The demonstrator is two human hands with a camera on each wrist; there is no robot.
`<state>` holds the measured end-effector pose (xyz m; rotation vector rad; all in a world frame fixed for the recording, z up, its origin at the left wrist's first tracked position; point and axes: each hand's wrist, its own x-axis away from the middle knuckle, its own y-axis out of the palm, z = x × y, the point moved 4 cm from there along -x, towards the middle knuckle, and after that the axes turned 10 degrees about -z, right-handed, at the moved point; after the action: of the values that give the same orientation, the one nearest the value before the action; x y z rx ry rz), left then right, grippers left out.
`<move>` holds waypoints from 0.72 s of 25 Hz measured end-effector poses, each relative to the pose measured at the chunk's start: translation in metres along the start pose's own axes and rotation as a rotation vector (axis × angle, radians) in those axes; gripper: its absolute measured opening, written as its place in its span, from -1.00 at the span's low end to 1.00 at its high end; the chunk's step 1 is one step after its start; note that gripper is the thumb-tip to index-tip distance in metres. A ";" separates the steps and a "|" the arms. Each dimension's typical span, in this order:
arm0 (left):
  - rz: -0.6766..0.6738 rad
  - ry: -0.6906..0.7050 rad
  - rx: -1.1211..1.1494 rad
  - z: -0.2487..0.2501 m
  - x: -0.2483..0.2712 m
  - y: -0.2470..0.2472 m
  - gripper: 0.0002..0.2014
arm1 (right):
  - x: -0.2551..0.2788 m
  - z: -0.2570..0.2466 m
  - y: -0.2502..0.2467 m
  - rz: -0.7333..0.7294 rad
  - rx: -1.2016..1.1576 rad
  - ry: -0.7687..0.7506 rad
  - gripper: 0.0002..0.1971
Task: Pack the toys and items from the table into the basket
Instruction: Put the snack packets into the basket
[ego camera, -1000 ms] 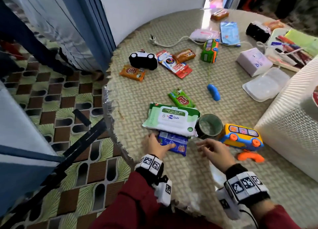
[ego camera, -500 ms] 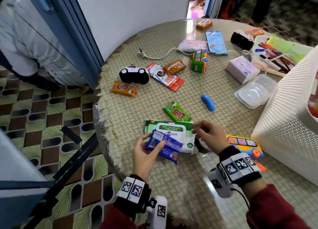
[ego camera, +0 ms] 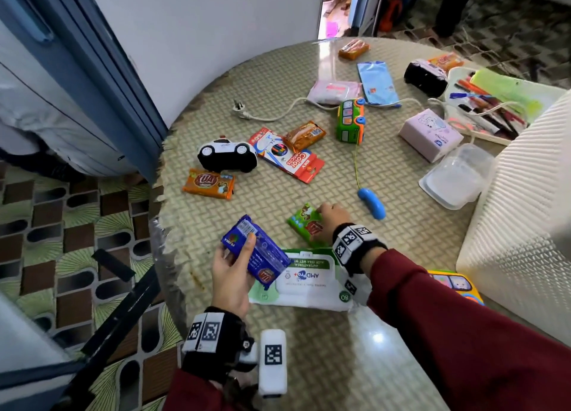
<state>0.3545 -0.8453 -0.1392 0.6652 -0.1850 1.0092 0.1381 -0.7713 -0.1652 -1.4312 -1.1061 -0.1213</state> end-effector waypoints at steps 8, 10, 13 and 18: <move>0.004 -0.061 0.010 -0.010 -0.018 0.004 -0.66 | -0.013 0.008 -0.002 -0.030 -0.136 -0.063 -0.32; -0.011 -0.069 0.009 -0.010 -0.018 0.007 -0.64 | -0.006 0.006 -0.008 0.037 -0.215 -0.082 -0.43; -0.024 -0.071 -0.016 -0.006 -0.015 0.011 -0.61 | 0.012 0.011 -0.023 0.177 -0.408 -0.130 -0.51; -0.116 -0.021 -0.047 0.001 -0.001 0.036 -0.62 | 0.069 0.029 -0.042 0.391 -0.660 -0.243 -0.58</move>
<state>0.3237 -0.8337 -0.1238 0.6370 -0.1863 0.8845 0.1319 -0.7205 -0.0969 -2.2797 -0.9973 -0.0314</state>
